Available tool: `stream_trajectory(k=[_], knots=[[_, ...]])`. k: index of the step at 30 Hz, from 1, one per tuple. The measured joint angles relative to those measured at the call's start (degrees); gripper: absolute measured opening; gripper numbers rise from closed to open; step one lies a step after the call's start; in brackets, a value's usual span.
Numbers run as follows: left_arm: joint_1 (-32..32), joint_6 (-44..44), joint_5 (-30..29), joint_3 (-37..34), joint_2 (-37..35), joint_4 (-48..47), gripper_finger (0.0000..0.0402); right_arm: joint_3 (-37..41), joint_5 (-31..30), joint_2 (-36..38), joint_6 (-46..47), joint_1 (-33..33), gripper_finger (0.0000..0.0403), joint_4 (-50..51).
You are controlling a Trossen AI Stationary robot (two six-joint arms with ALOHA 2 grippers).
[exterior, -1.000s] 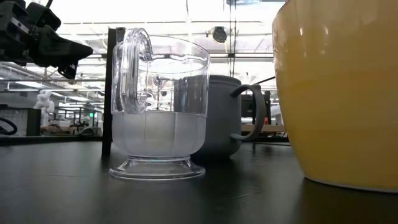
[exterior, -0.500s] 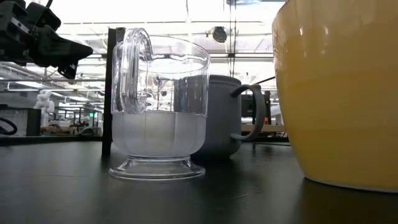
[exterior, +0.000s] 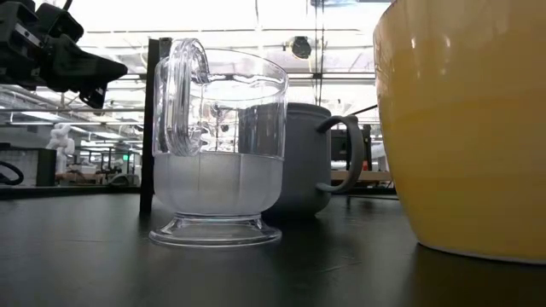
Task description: Stack small to large cups/mugs on shelf
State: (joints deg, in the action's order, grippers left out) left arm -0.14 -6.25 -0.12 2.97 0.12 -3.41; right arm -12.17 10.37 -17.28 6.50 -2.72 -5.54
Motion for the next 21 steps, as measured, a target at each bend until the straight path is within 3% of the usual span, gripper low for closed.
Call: stream_trajectory(k=[10,21], knots=[[0.0,0.0,0.0,0.0,0.0,0.0,0.0017,0.0,0.0,0.0,0.3,0.0,0.0,0.0],[0.0,0.0,0.0,0.0,0.0,0.0,0.0017,0.0,0.0,0.0,-5.7,0.0,0.0,-0.3]])
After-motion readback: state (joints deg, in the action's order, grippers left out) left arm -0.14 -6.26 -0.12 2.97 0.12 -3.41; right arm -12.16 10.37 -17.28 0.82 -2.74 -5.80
